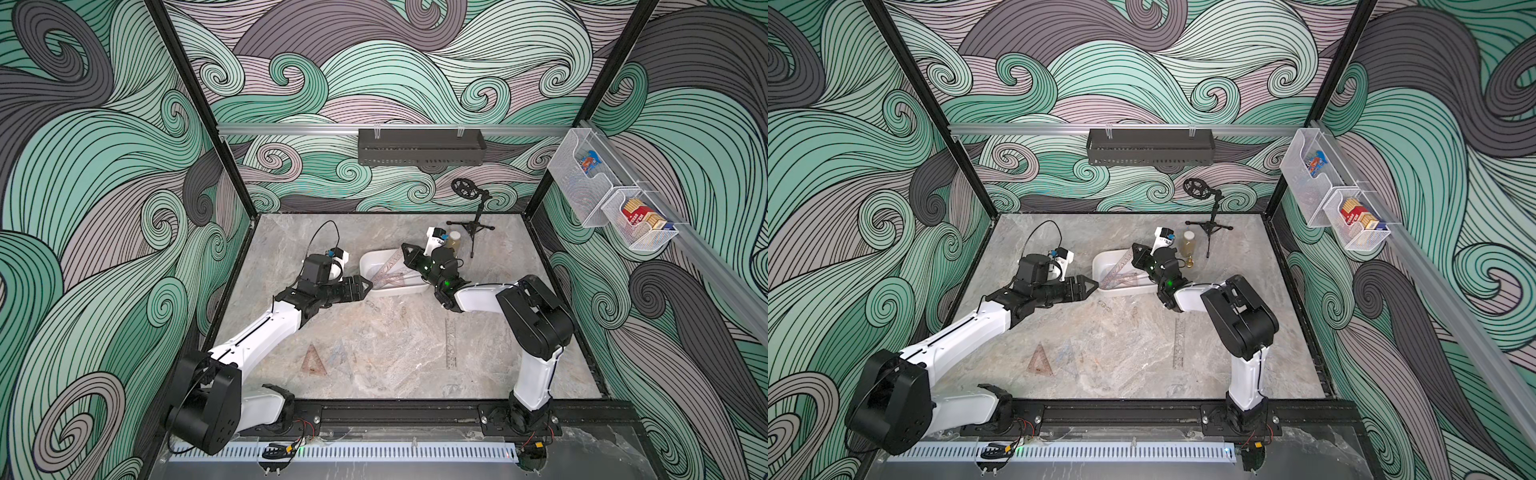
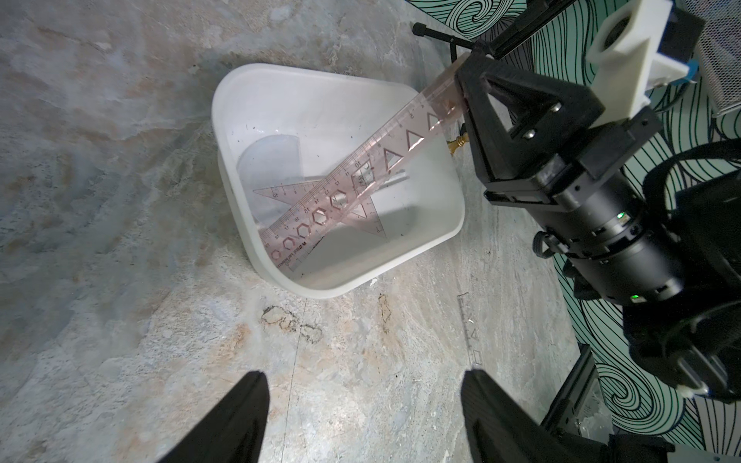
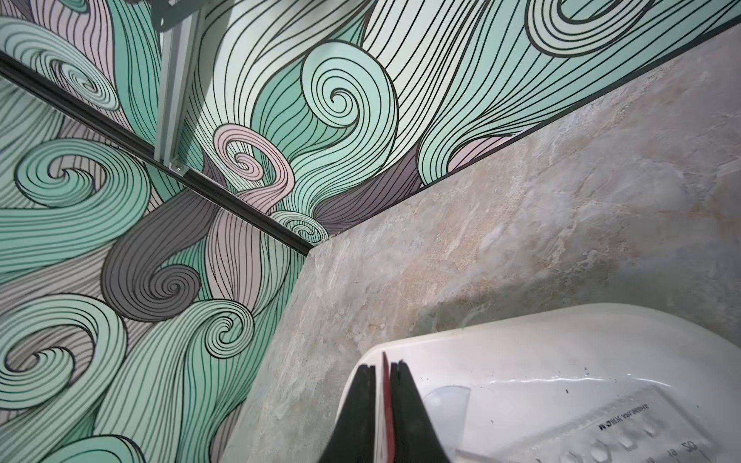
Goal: Put the scattered rulers into the storage box
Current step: Place the ruler in the storage box.
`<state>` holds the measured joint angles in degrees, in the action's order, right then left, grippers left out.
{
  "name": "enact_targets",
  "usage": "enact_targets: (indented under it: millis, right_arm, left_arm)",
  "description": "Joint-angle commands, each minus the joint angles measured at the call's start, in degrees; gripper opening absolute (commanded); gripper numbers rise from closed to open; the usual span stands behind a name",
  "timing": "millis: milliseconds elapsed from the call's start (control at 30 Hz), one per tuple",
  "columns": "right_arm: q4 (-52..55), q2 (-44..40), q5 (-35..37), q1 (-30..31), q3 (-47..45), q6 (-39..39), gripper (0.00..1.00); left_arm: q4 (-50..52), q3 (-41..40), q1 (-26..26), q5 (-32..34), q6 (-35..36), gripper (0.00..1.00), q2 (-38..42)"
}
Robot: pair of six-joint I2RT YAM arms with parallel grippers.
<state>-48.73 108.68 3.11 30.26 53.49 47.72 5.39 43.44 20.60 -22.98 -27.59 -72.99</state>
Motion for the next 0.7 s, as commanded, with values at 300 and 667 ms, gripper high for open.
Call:
enact_targets:
  millis: [300,667]
  right_arm:
    - [13.4,-3.5,-7.1,-4.6,6.9,-9.8,0.56]
    - [35.9,-18.1,-9.0,-5.7,2.2,-20.1,0.64]
  left_arm:
    - [-0.6,0.9,-1.1,-1.4,0.4,0.79,0.2]
    - [-3.3,-2.5,-1.0,-5.4,-3.1,0.80,4.7]
